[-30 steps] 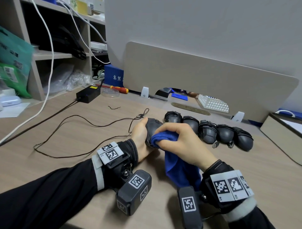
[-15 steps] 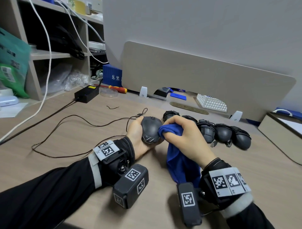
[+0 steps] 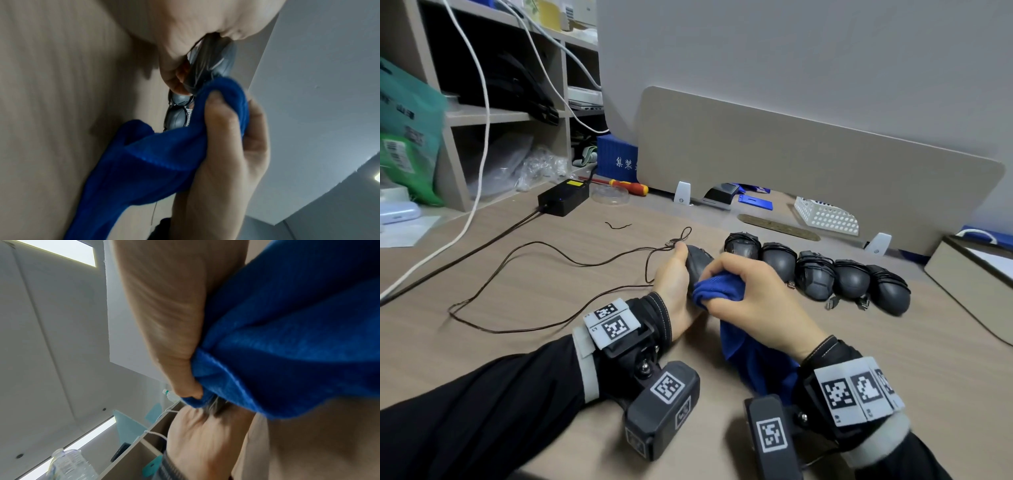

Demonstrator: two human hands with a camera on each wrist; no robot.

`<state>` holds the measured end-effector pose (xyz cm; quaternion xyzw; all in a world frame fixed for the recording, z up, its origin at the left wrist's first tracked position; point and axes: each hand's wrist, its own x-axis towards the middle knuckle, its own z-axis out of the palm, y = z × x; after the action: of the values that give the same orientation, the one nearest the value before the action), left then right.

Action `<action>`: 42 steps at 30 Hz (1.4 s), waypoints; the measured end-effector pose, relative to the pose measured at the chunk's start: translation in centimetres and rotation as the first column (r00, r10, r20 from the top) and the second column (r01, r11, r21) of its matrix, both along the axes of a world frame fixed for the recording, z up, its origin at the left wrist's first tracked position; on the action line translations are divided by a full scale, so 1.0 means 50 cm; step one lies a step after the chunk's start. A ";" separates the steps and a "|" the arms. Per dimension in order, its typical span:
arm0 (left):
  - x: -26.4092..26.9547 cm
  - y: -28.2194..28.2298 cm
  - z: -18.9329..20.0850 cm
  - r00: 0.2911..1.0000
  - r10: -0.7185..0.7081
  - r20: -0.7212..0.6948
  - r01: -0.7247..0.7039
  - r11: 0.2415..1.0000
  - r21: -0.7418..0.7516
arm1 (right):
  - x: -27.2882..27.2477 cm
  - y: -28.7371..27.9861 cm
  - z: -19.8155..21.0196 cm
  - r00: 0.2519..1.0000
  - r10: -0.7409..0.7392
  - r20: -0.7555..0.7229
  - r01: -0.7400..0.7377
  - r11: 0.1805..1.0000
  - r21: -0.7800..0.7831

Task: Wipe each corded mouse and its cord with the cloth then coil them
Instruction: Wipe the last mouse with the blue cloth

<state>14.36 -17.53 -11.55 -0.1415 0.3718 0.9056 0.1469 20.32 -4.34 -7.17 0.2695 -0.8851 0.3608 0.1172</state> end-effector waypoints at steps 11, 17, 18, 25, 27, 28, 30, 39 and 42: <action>-0.016 -0.012 0.016 0.991 0.128 -0.030 -0.129 0.990 -0.049 | -0.008 0.016 -0.007 0.989 -0.149 -0.018 0.150 0.985 0.085; -0.008 0.016 -0.004 0.992 0.111 -0.061 -0.117 0.987 -0.114 | 0.000 -0.005 0.000 0.998 -0.065 -0.024 0.066 0.997 0.030; -0.011 0.012 -0.001 0.990 0.130 -0.053 -0.135 0.985 -0.111 | -0.002 -0.003 -0.001 0.997 -0.079 -0.019 0.080 0.996 0.027; -0.028 -0.008 0.012 0.985 0.161 -0.068 -0.166 0.984 -0.068 | -0.003 0.007 -0.002 0.983 -0.183 -0.002 0.183 0.983 0.027; -0.028 0.000 0.000 0.988 0.125 -0.091 -0.132 0.989 -0.067 | 0.000 0.001 0.003 0.988 -0.152 0.001 0.152 0.987 -0.043; -0.026 0.004 -0.004 0.989 0.102 -0.108 -0.109 0.992 -0.061 | 0.000 -0.001 0.005 0.989 -0.148 -0.005 0.148 0.987 -0.058; -0.019 0.011 -0.007 0.991 0.074 -0.111 -0.080 0.995 -0.057 | 0.001 -0.002 0.006 0.989 -0.149 -0.012 0.148 0.987 -0.065; -0.011 -0.015 0.017 0.999 0.033 -0.004 -0.033 0.998 0.055 | -0.016 0.019 -0.005 0.973 -0.231 -0.013 0.230 0.973 -0.029; 0.001 -0.015 0.024 0.998 -0.054 -0.037 0.057 0.995 0.083 | -0.021 0.029 -0.006 0.960 -0.280 -0.021 0.276 0.955 -0.105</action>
<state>14.40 -18.26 -10.37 -0.1093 0.3397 0.9183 0.1715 19.25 -2.91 -7.48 0.1425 -0.8927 0.3801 0.1957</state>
